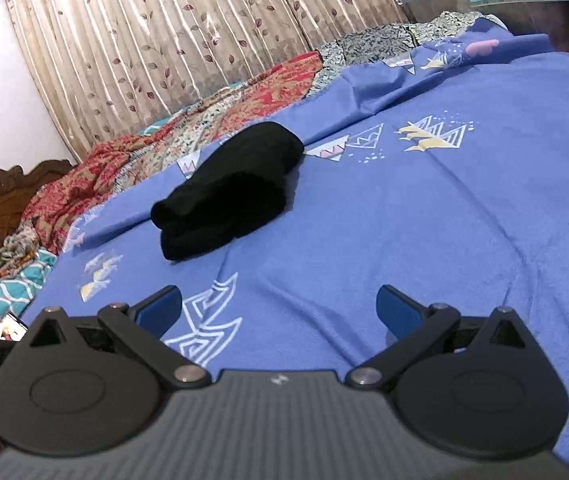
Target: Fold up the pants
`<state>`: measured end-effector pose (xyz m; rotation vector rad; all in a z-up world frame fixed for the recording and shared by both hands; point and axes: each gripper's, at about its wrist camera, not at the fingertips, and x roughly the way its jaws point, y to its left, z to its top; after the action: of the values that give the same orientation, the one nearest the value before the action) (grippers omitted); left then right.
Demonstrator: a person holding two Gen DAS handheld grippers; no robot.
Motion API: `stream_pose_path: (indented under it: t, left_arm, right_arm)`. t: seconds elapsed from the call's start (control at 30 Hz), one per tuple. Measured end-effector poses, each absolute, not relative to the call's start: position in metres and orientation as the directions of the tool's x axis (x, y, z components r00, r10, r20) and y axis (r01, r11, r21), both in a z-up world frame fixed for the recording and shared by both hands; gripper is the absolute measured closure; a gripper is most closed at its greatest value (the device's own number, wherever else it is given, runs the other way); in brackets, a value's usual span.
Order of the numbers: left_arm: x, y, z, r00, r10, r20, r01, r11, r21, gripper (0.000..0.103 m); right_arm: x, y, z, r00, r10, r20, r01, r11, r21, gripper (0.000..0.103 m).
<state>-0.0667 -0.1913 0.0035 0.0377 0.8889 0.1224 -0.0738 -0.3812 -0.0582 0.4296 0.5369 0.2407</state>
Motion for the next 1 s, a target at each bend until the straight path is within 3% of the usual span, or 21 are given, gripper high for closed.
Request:
stream_pose_path:
  t: [0.63, 1.0]
  left_arm:
    - [-0.074, -0.172, -0.005, 0.628, 0.099, -0.772, -0.099, 0.994, 0.047, 0.000]
    - [-0.077, -0.171, -0.012, 0.601, 0.159, -0.783, -0.174, 0.983, 0.066, 0.000]
  right_arm:
    - [-0.085, -0.364, -0.052, 0.859, 0.296, -0.417, -0.141, 0.921, 0.364, 0.000]
    - [-0.082, -0.370, -0.056, 0.855, 0.324, -0.405, -0.162, 0.908, 0.386, 0.000]
